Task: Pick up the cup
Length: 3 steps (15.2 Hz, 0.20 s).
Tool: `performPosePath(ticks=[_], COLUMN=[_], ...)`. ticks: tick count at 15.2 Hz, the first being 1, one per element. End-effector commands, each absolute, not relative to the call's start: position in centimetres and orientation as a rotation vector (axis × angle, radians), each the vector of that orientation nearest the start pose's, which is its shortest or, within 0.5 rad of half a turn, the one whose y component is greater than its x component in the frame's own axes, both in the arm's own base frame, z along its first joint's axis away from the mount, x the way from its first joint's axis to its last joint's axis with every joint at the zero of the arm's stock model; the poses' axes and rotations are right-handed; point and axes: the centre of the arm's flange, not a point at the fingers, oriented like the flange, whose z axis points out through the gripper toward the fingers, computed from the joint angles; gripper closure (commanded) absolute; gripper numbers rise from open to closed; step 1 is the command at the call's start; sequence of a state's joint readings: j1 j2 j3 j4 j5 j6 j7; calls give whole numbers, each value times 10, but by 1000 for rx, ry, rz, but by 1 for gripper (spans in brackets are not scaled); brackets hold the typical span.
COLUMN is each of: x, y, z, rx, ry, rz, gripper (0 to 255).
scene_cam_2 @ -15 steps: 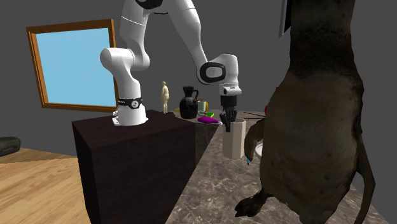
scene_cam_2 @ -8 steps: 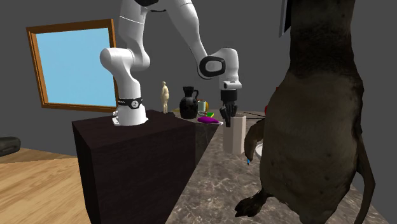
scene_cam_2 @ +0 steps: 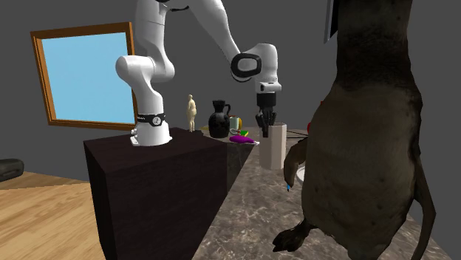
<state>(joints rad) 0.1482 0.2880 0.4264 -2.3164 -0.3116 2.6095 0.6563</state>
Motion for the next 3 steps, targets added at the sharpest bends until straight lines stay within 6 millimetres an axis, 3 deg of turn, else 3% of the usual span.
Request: performPosePath(ticks=[1,3], x=[436,436], y=[295,295], z=[243,244], rx=[-3140,-3140], ry=[-262,-262], rz=[-99,-99], gripper=[255,255])
